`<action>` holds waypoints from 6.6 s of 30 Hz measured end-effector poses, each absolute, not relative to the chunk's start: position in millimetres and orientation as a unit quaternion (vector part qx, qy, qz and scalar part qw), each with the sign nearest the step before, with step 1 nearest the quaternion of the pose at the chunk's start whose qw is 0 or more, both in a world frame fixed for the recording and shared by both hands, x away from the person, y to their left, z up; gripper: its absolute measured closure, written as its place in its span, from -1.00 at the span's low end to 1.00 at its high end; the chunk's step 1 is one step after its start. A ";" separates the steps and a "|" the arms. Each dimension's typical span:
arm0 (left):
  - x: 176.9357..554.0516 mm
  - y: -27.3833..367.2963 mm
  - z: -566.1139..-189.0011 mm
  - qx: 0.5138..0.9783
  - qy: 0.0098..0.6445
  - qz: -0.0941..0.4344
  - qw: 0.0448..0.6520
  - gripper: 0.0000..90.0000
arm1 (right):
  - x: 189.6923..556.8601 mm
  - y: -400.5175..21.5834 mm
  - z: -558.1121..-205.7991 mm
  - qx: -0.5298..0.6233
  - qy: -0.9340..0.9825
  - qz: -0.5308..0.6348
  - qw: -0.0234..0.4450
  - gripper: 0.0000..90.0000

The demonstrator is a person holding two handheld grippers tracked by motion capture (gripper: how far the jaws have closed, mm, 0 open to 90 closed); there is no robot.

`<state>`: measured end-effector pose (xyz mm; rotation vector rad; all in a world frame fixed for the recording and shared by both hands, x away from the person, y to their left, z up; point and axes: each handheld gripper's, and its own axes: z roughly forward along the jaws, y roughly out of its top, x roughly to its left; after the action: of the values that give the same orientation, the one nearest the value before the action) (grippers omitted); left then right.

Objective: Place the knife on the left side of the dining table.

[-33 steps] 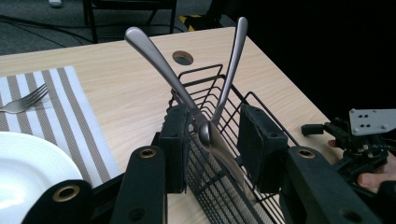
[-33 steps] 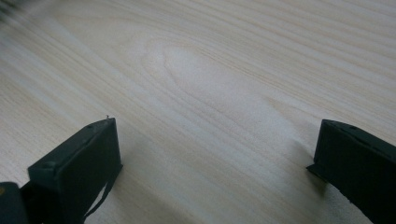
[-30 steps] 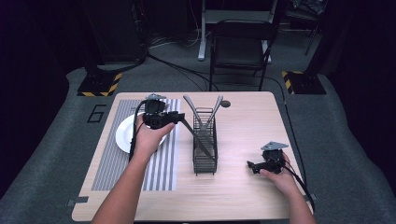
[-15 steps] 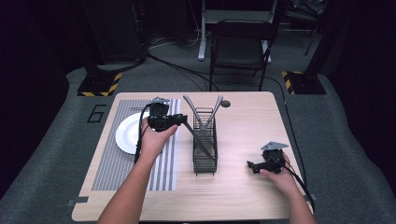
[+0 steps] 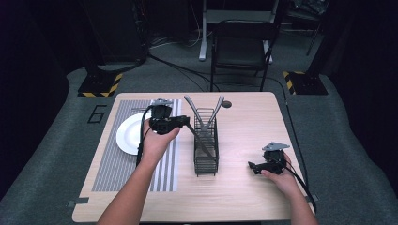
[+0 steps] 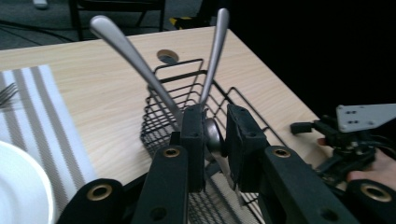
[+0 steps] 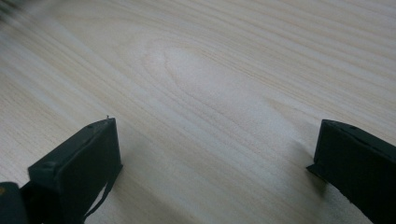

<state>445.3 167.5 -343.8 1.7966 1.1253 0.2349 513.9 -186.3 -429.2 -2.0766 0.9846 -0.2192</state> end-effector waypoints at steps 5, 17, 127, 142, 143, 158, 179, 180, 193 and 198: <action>440.7 160.9 -333.6 0.753 0.440 0.080 0.482 0.79 | 513.9 -186.3 -429.2 -0.823 0.390 -0.087 0.405 -1.00; 435.5 147.1 -323.6 0.765 0.417 0.066 0.487 0.85 | 514.1 -186.5 -429.2 -0.823 0.389 -0.084 0.406 -1.00; 410.5 240.3 -281.1 0.710 0.480 0.123 0.501 0.85 | 514.1 -186.4 -429.3 -0.823 0.388 -0.083 0.406 -1.00; 409.8 257.4 -307.2 0.704 0.506 0.115 0.484 0.85 | 514.0 -186.5 -429.2 -0.823 0.389 -0.084 0.406 -1.00; 409.9 258.9 -308.9 0.703 0.508 0.116 0.484 0.85 | 514.1 -186.4 -429.3 -0.823 0.388 -0.083 0.406 -1.00; 411.6 279.2 -333.5 0.691 0.539 0.109 0.469 0.85 | 513.8 -186.3 -429.2 -0.823 0.390 -0.087 0.405 -1.00; 407.6 305.8 -357.3 0.657 0.576 0.110 0.474 0.84 | 514.0 -186.4 -429.3 -0.823 0.388 -0.084 0.406 -1.00; 407.4 308.0 -358.8 0.655 0.577 0.113 0.475 0.84 | 514.0 -186.3 -429.3 -0.823 0.388 -0.084 0.406 -1.00; 398.9 338.4 -381.7 0.607 0.617 0.107 0.489 0.79 | 513.7 -186.9 -429.1 -0.821 0.393 -0.087 0.406 -1.00; 395.1 347.8 -390.2 0.585 0.634 0.096 0.498 0.79 | 513.7 -186.9 -429.2 -0.821 0.393 -0.087 0.406 -1.00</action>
<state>395.1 347.8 -390.2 1.4155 1.5339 0.2314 513.7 -186.9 -429.2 -2.0700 0.9902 -0.2191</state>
